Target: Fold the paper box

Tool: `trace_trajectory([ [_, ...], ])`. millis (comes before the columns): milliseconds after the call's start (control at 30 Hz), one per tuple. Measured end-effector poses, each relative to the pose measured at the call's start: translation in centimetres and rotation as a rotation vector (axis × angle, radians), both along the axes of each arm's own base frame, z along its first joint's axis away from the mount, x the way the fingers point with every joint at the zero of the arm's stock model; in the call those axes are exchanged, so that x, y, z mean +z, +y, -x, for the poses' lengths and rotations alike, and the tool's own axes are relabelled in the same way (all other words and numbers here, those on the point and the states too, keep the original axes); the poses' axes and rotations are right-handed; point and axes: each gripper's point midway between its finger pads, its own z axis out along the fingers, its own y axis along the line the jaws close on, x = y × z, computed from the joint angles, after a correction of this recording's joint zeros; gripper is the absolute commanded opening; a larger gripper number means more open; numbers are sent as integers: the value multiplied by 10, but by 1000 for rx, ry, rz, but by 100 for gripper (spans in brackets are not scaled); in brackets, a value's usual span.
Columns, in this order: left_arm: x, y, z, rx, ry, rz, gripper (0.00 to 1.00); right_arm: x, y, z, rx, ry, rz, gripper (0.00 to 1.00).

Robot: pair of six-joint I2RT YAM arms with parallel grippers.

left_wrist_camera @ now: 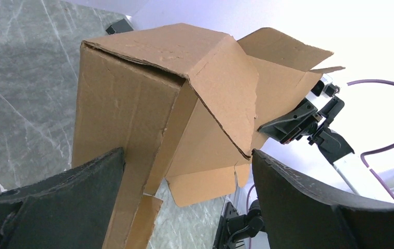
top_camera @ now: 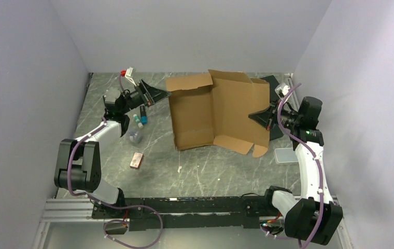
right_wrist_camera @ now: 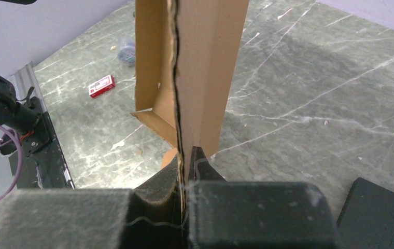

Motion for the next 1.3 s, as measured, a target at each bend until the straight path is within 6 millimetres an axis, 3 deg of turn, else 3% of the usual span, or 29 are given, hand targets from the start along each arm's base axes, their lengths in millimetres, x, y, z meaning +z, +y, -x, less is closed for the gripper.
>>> trace_trajectory([
  [433,10,3,-18,58,50,-10,95,-1,1,1,1,9,3,0],
  [833,7,-5,-32,111,128,-134,69,-1,2,1,7,5,7,0],
  [1300,-3,-12,-39,187,120,-336,58,-1,3,2,8,5,7,0],
])
